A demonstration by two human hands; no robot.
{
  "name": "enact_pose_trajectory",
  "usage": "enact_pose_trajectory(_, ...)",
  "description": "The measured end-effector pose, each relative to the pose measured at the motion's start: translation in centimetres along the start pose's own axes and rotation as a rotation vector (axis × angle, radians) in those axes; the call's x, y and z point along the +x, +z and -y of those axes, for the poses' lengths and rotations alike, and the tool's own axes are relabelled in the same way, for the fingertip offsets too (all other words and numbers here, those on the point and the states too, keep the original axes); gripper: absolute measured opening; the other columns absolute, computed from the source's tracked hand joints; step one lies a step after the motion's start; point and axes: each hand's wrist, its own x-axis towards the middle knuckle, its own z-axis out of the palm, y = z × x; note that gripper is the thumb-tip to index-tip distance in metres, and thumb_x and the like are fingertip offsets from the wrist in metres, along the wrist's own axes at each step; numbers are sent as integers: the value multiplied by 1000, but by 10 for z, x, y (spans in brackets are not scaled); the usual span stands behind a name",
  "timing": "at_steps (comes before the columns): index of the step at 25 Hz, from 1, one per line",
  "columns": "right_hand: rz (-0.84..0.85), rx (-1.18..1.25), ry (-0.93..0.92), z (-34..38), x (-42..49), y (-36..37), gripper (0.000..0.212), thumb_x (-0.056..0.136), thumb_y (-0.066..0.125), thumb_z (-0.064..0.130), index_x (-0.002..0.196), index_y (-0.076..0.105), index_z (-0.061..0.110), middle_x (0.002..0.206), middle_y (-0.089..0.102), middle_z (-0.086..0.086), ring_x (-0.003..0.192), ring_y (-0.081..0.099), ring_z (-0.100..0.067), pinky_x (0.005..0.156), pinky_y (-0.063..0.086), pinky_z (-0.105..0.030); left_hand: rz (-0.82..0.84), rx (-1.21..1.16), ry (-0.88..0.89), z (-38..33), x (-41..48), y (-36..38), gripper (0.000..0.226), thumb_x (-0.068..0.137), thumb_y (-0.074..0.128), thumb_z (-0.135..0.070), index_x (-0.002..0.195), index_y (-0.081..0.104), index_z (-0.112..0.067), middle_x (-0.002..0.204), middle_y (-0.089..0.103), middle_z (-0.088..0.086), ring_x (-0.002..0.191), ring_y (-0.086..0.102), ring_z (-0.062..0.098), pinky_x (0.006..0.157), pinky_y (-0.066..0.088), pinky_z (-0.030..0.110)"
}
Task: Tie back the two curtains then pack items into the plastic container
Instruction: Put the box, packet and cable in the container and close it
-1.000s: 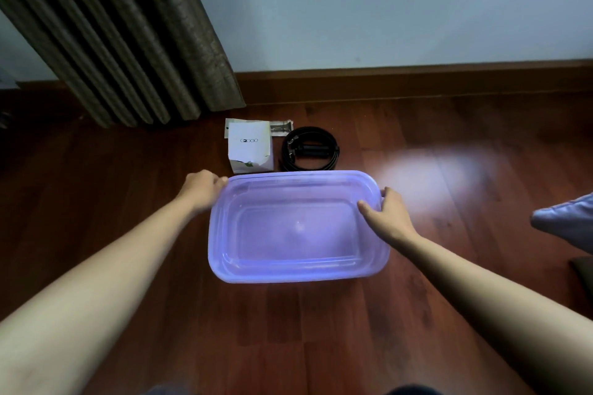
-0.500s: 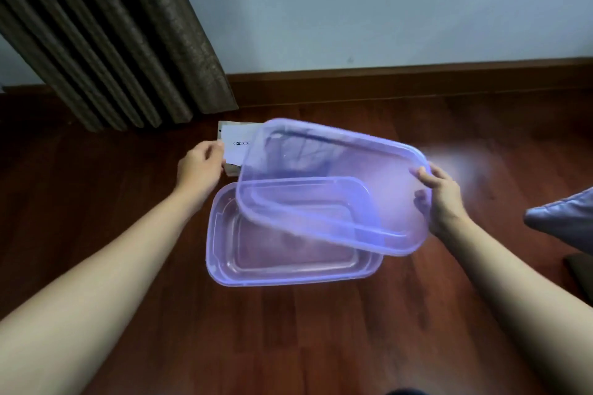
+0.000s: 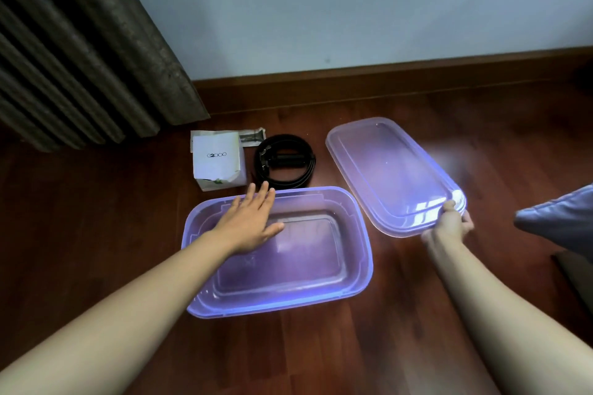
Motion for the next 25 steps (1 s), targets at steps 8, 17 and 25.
enact_pose_trajectory(8,-175,-960,-31,-13,6,-9,55,90,45,24,136,35,-3,145,32,-23,132,33,-38,111,21,-37,-55,94,-44,-9,2,3,75,97,30,-49,149,-5,-8,158,-10,11,146,-6,27,118,3,38)
enact_pose_trajectory(17,1170,-1367,-786,-62,-59,21,68,81,60,8,143,32,15,142,43,-8,126,48,-27,98,39,-33,-237,74,-57,-11,7,8,66,97,29,-48,147,15,-8,157,15,14,145,15,27,117,9,39)
enact_pose_trajectory(25,1046,-1414,-835,-73,-58,19,79,71,45,-6,142,32,28,132,48,-7,104,59,-38,78,50,-43,-561,-285,-534,53,50,-15,75,86,49,-57,147,19,-25,157,-10,18,142,-4,45,113,9,56)
